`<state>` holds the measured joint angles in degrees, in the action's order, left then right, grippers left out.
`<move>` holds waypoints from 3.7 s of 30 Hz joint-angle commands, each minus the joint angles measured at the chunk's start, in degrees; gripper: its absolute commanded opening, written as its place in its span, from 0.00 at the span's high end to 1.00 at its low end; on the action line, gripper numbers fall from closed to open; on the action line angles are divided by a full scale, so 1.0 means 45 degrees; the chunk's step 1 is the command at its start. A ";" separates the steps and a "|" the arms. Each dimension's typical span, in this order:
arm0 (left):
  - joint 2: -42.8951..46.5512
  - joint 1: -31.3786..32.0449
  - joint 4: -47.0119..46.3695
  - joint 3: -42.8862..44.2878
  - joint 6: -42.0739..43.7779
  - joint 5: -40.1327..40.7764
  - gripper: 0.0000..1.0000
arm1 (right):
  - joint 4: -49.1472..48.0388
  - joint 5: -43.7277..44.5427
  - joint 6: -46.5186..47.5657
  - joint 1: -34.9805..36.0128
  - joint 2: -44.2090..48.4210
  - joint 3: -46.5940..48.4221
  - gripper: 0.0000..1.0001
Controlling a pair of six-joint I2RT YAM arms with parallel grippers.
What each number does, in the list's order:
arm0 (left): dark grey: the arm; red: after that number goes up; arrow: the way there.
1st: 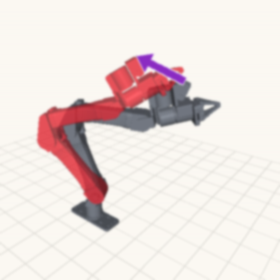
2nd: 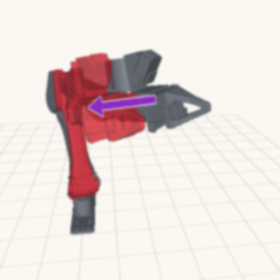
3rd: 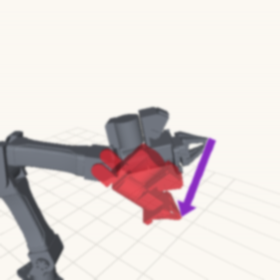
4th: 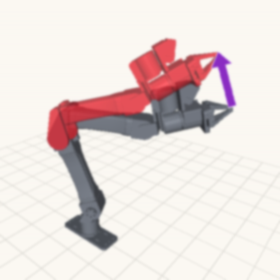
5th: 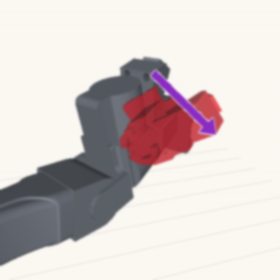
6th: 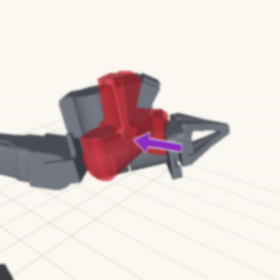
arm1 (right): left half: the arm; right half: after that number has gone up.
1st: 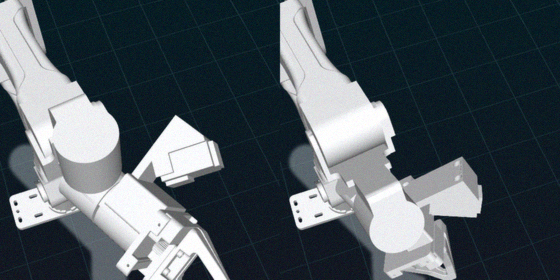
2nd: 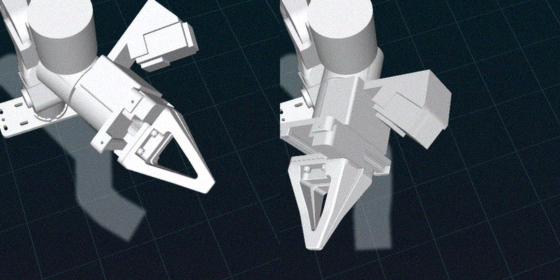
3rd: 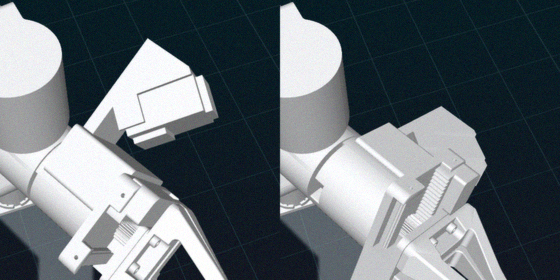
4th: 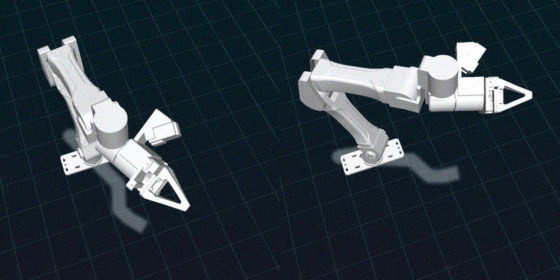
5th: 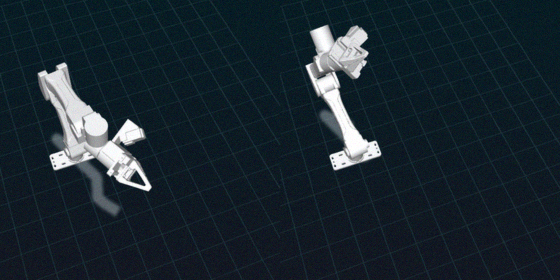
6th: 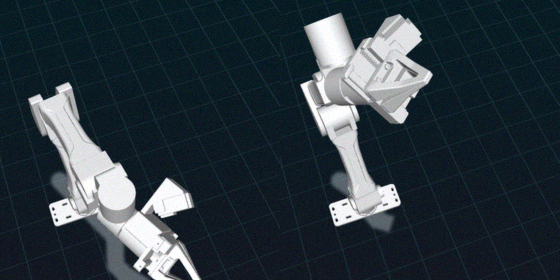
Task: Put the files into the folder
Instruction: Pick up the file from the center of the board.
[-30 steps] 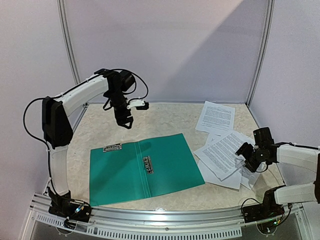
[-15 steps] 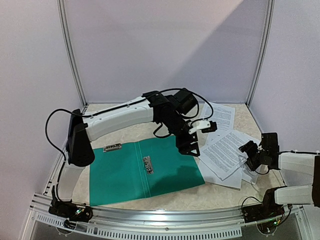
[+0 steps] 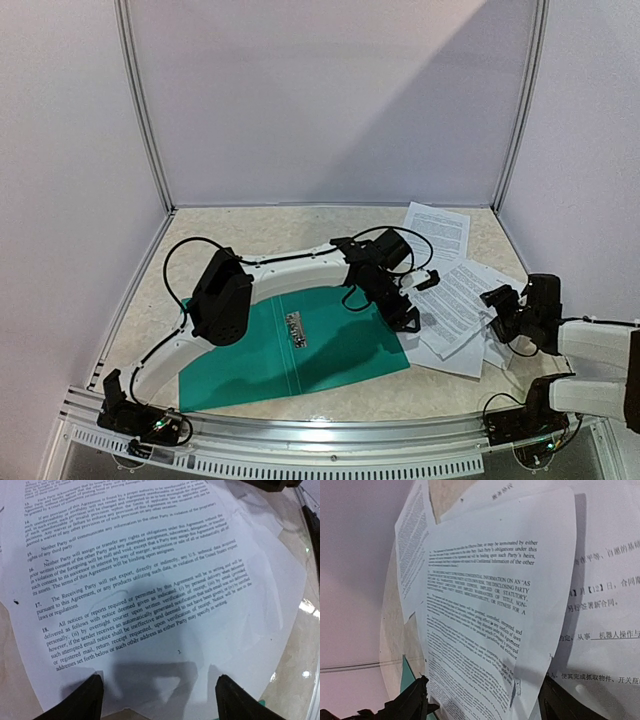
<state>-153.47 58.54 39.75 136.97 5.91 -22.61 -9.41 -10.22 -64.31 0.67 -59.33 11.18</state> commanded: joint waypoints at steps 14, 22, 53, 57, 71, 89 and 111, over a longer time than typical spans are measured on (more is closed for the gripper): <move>-0.0622 0.0159 -0.0183 0.0266 -0.0423 0.0580 0.21 | -0.0119 0.0250 0.1035 -0.0043 0.1184 -0.0009 0.28; -0.0524 0.0154 -0.0066 0.0110 -0.0192 0.0624 0.22 | 0.2858 0.1677 0.0246 -0.0041 0.1552 0.0296 0.25; -0.0388 0.0301 -0.0047 0.0242 0.0302 0.0865 0.22 | -0.1984 -0.0102 -0.0614 -0.0047 -0.0870 0.0381 0.23; -0.0354 0.0311 -0.0020 0.0232 0.0416 0.0901 0.22 | -0.1775 -0.0074 -0.0233 -0.0040 -0.0224 0.0415 0.24; -0.0233 0.0330 0.0168 0.0482 0.0824 0.1061 0.22 | -0.3148 -0.0597 0.0083 -0.0032 -0.1773 0.0441 0.27; -0.0349 0.0408 0.0368 0.0674 0.1187 0.0822 0.22 | -0.7436 -0.2419 -0.0518 -0.0031 -0.5998 0.0461 0.96; 0.8686 -0.3249 0.7355 -0.3444 0.5970 -0.0137 0.01 | 0.8177 0.1233 0.7013 0.2471 0.0422 0.9875 1.00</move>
<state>-120.53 51.83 62.63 125.56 28.86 -21.17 12.78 -9.37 -41.82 6.61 -55.59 47.83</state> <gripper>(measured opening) 0.981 0.004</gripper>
